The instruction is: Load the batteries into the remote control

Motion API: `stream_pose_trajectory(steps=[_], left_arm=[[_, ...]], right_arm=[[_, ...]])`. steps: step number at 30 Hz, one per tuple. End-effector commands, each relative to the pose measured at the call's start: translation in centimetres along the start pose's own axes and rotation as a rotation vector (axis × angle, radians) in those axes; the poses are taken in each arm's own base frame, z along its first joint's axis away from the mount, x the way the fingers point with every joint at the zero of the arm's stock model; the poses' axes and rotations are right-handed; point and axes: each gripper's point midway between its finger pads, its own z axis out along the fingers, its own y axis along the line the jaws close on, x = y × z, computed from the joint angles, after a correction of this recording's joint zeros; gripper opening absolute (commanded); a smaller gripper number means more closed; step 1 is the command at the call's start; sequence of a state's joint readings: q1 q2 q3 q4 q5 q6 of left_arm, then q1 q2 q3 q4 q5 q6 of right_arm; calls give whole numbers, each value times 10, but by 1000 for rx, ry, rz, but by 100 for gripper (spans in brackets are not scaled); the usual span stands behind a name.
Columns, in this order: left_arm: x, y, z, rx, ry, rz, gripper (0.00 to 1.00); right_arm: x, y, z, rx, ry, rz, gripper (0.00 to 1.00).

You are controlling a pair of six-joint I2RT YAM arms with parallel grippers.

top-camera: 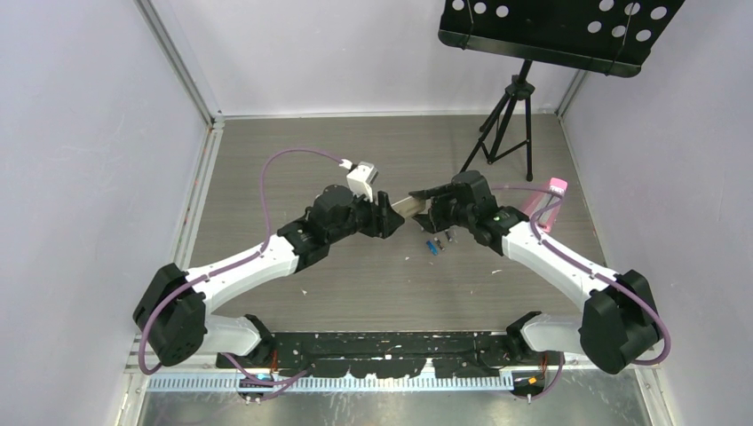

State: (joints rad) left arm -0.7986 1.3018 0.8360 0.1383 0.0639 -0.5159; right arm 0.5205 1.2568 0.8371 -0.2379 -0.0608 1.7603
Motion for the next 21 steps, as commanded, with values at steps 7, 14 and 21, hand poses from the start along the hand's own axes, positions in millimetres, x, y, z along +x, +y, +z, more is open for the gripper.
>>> stream_pose_trajectory(steps=[7, 14, 21], left_arm=[[-19, 8, 2, -39, -134, -37, 41], [-20, 5, 3, 24, -104, -49, 0], [-7, 29, -18, 133, 115, -310, 0]], right_arm=[[6, 20, -8, -88, 23, 32, 22], [11, 21, -6, -107, 38, -152, 47], [-5, -4, -28, -89, -20, -662, 77]])
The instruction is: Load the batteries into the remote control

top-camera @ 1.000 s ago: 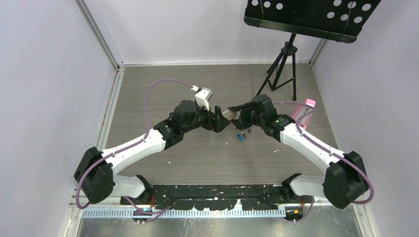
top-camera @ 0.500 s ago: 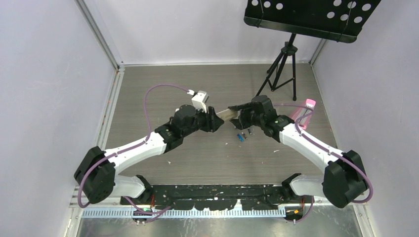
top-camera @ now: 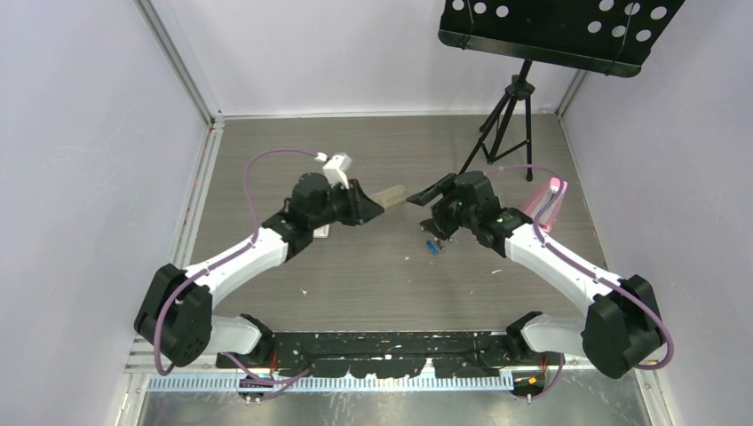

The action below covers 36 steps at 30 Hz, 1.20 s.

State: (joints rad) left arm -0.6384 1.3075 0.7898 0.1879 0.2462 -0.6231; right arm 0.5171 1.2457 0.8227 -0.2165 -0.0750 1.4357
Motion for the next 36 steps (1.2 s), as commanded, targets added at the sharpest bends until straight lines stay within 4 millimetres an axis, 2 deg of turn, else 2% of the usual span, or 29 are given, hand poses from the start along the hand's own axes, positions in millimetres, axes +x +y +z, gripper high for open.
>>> stream_pose_trajectory(steps=[1, 5, 9, 15, 16, 20, 24, 29, 33, 36], left_arm=[[5, -2, -17, 104, 150, -182, 0], [34, -4, -30, 115, 307, -270, 0], [55, -10, -37, 170, 410, -346, 0], [84, -8, -39, 200, 532, -438, 0], [88, -7, -39, 201, 543, -452, 0], [101, 1, -35, 180, 573, -496, 0], [112, 11, -33, 134, 601, -530, 0], [124, 19, -33, 99, 627, -555, 0], [131, 23, -34, 79, 644, -571, 0], [134, 26, -33, 69, 647, -572, 0]], right_arm=[[-7, 6, -34, -79, -51, -389, 76], [11, 5, -49, -176, 33, -573, 66], [32, -7, -43, -162, 180, -632, 55], [55, -45, -24, -83, 345, -572, 54], [58, -49, -21, -82, 359, -557, 52], [64, -60, -15, -95, 372, -531, 31], [65, -71, -9, -67, 379, -525, 27], [70, -84, 0, -60, 401, -516, 29], [70, -91, 8, -38, 404, -522, 47], [72, -93, 14, -50, 406, -518, 50]])
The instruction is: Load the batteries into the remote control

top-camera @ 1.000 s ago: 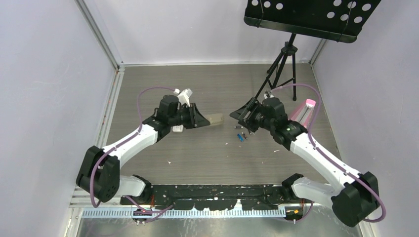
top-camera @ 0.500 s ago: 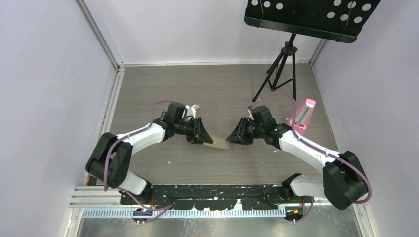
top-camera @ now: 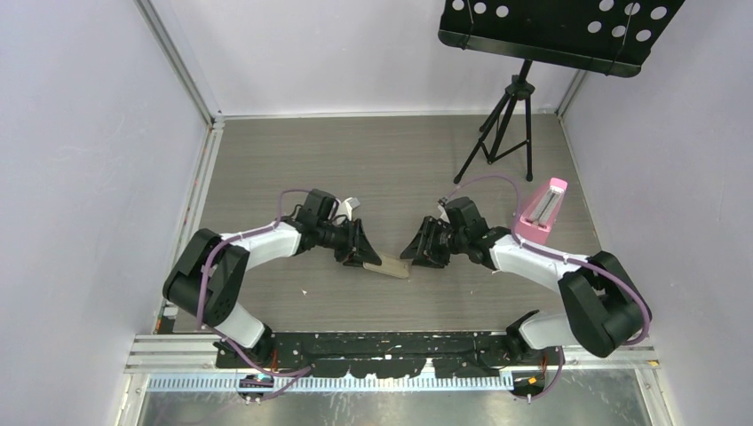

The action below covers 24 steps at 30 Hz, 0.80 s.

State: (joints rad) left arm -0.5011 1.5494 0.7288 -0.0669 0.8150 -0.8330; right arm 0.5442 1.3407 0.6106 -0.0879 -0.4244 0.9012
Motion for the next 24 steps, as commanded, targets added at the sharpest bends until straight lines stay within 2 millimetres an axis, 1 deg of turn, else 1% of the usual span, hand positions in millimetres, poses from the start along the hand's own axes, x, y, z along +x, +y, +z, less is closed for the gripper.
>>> stream_pose_trajectory(steps=[1, 4, 6, 11, 17, 21, 24], left_arm=[[5, 3, 2, 2, 24, -18, 0], [5, 8, 4, -10, 24, -22, 0], [5, 12, 5, -22, 22, -25, 0], [6, 19, 5, -48, 16, -32, 0], [7, 23, 4, -69, 11, -36, 0], [6, 23, 5, -71, 8, -37, 0], [6, 23, 5, -74, 7, -39, 0]], right_arm=[[-8, 15, 8, -75, -27, -31, 49], [-8, 13, 16, -75, -19, -13, 40], [-6, 10, 20, -67, -11, -1, 38], [-1, 2, 27, -33, 6, 17, 38], [10, -7, 32, -3, 32, 35, 40], [12, -10, 33, 14, 31, 40, 47], [13, -8, 33, 9, 27, 46, 48]])
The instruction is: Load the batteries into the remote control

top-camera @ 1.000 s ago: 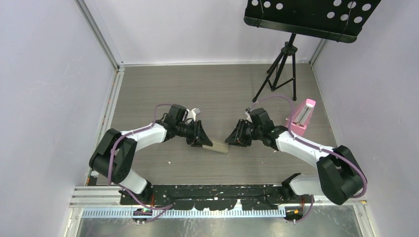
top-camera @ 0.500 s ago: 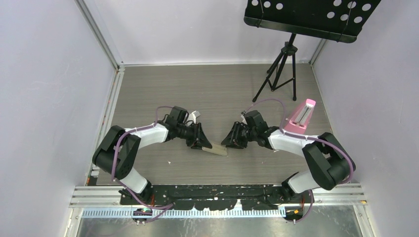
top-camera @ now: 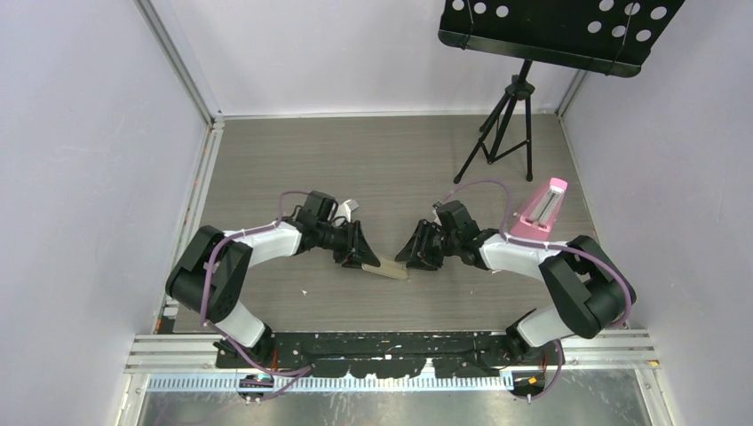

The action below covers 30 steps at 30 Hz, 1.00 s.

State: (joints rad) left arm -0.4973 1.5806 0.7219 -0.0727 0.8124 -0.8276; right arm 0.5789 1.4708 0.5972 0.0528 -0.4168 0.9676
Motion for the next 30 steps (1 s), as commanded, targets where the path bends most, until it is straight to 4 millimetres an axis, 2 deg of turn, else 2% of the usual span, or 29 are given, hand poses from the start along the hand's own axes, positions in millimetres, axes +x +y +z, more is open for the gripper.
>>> stream_pose_trajectory(steps=[1, 6, 9, 21, 26, 30], left_arm=[[3, 13, 1, -53, -11, -11, 0], [3, 14, 1, -60, -16, -20, 0], [2, 15, 1, -65, -22, -24, 0], [2, 18, 3, -79, -22, -28, 0], [2, 19, 2, -81, -22, -31, 0], [2, 20, 2, -84, -25, -30, 0]], right_arm=[[8, -2, 5, 7, 6, 2, 48], [14, 1, 8, -28, 23, 25, 47], [14, 7, 7, -58, 17, 29, 40], [11, 15, -5, -73, -17, 15, 24], [11, 11, -3, -58, -19, 20, 26], [11, 0, 0, -12, -22, 30, 33]])
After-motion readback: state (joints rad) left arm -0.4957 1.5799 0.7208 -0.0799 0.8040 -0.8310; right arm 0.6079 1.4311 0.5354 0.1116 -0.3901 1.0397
